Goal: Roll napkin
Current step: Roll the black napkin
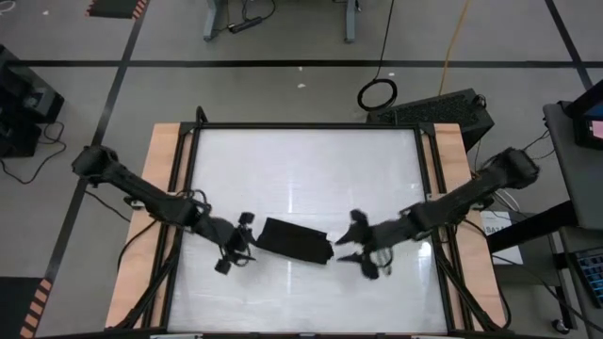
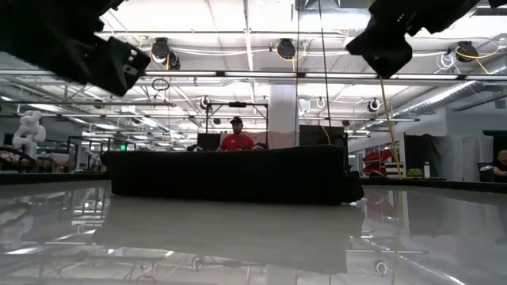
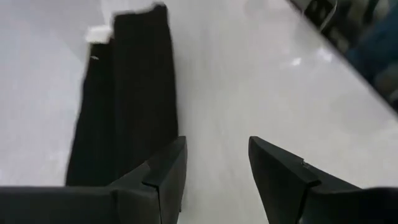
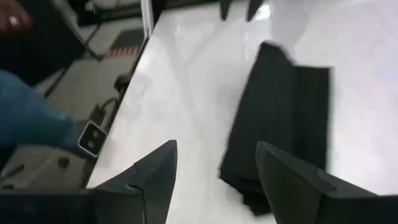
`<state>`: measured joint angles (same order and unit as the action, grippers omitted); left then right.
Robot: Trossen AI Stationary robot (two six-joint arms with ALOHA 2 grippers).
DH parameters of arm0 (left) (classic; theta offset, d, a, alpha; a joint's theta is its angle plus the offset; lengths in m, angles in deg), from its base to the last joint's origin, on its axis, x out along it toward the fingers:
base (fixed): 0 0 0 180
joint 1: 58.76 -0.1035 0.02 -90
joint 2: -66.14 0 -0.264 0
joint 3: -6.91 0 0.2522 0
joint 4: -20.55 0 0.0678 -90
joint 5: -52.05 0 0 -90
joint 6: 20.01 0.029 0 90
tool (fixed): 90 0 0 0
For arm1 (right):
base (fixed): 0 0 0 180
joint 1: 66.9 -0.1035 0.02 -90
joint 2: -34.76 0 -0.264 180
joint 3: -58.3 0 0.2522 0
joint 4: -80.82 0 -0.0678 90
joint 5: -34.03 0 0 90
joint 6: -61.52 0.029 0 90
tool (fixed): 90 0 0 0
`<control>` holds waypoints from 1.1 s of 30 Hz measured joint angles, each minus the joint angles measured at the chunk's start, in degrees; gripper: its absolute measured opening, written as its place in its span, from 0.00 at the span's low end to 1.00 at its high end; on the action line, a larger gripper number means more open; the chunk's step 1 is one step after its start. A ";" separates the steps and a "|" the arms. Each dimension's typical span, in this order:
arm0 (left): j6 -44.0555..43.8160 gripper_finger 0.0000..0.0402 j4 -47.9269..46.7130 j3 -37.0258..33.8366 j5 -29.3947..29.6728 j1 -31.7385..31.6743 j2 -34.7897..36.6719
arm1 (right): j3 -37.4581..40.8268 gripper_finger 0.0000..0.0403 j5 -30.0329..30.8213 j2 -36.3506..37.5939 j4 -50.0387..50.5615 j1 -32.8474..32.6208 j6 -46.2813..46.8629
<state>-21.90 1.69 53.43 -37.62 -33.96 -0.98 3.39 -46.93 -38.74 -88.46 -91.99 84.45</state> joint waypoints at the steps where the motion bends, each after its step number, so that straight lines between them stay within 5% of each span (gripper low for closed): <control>1: 0.76 0.44 -0.03 0.59 0.64 0.72 -1.79 | -1.36 0.53 0.00 -2.61 -0.11 -0.54 -0.04; 8: 2.84 0.51 -0.17 2.89 9.75 3.09 -10.90 | -9.80 0.55 4.71 -16.54 2.35 -2.83 -3.99; 16: 2.18 0.64 0.20 2.94 10.98 1.87 -16.62 | -12.69 0.57 7.74 -24.79 3.80 -2.77 -5.38; 22: 0.78 0.57 1.33 2.95 11.10 -0.69 -19.32 | -12.69 0.57 13.40 -28.70 4.42 -2.28 -4.37; 33: 0.67 0.30 3.73 2.97 -0.87 -3.07 -22.48 | -12.93 0.49 10.01 -35.15 2.85 -1.07 7.82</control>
<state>-21.23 5.42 56.40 -38.48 -37.03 -23.46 -9.54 -36.92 -73.89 -85.62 -93.06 92.27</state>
